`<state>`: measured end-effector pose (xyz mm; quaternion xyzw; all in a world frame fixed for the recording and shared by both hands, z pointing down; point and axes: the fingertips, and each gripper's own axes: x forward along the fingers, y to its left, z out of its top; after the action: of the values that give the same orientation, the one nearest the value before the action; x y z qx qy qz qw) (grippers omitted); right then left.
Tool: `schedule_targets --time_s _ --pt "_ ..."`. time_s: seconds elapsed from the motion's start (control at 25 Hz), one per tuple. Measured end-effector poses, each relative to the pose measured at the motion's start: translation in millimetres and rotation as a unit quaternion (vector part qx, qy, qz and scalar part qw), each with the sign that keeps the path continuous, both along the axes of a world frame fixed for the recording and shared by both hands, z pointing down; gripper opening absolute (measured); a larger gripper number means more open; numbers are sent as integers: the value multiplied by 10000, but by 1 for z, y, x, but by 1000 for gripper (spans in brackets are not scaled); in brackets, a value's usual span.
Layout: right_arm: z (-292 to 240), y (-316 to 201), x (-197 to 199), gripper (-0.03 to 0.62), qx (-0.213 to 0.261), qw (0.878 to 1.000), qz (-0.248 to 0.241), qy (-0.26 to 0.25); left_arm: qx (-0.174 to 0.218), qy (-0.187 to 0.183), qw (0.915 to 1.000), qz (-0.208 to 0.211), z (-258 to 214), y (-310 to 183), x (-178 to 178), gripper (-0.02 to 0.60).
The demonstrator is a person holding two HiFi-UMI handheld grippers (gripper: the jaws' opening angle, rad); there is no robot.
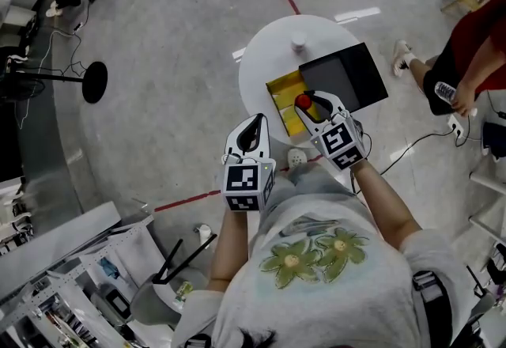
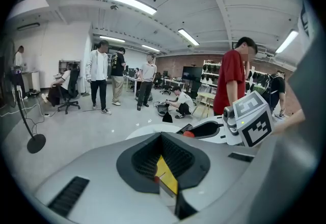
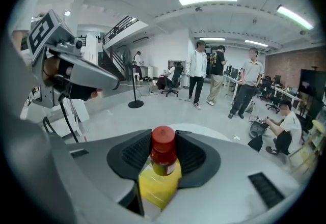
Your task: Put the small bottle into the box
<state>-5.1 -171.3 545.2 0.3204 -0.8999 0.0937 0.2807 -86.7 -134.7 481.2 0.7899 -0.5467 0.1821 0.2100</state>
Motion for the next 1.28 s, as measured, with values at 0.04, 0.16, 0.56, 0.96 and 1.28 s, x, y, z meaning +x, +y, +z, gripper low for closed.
schedule_targets --time_s 0.04,0.16,0.56,0.96,1.28 --pt "3 0 0 149 -9 10000 -10 30 -14 0 10000 -3 1 0 0 -6" --pt "12 -2 1 149 -23 9999 -49 92 -61 -34 10000 -10 5 0 -1 -6" --pt "33 0 -1 149 -244 9995 -98 170 -76 -87 9999 -37 7 -3 -4 -6" --pt "63 -1 0 150 -449 9984 -121 334 -214 -192 9995 -115 14 3 -13 -6" --pt "84 -1 -1 150 -565 9975 -124 416 -310 -222 9991 -191 18 11 -19 -6"
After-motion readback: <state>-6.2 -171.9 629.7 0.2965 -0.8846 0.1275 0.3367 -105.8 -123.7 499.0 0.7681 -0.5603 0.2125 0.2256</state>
